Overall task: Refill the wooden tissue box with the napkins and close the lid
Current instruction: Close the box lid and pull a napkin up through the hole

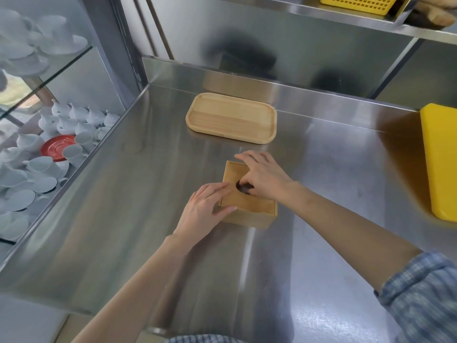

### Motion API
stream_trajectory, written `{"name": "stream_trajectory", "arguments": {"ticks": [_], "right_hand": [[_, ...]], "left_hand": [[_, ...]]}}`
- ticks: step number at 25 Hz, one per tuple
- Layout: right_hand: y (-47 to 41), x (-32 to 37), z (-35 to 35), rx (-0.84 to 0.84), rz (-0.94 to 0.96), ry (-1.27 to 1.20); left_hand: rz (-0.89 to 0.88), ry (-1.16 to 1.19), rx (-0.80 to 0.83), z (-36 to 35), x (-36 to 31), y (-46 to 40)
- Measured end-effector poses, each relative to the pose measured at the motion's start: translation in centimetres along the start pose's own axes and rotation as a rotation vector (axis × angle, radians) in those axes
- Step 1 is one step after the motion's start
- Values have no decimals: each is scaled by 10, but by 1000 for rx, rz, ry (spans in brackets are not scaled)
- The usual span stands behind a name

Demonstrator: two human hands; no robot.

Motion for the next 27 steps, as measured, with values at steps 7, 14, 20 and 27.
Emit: {"name": "stream_trajectory", "arguments": {"ticks": [7, 14, 20, 27], "right_hand": [[-14, -3, -10, 58, 111, 35], [-11, -6, -13, -51, 144, 4], [1, -12, -12, -150, 128, -33], [13, -16, -10, -164, 84, -43]], "left_hand": [[17, 9, -3, -1, 1, 0], [25, 2, 2, 0, 0, 0], [29, 13, 7, -1, 0, 0], [50, 13, 9, -1, -2, 0]]}}
Point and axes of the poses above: each hand's wrist, its own y-axis away from the middle knuckle, its own z-axis out of the back of the hand, x = y × z, the point moved 2 cm from there along -y, towards the middle knuckle, and after that the axes turned 13 degrees about -x, right-handed, at the moved point
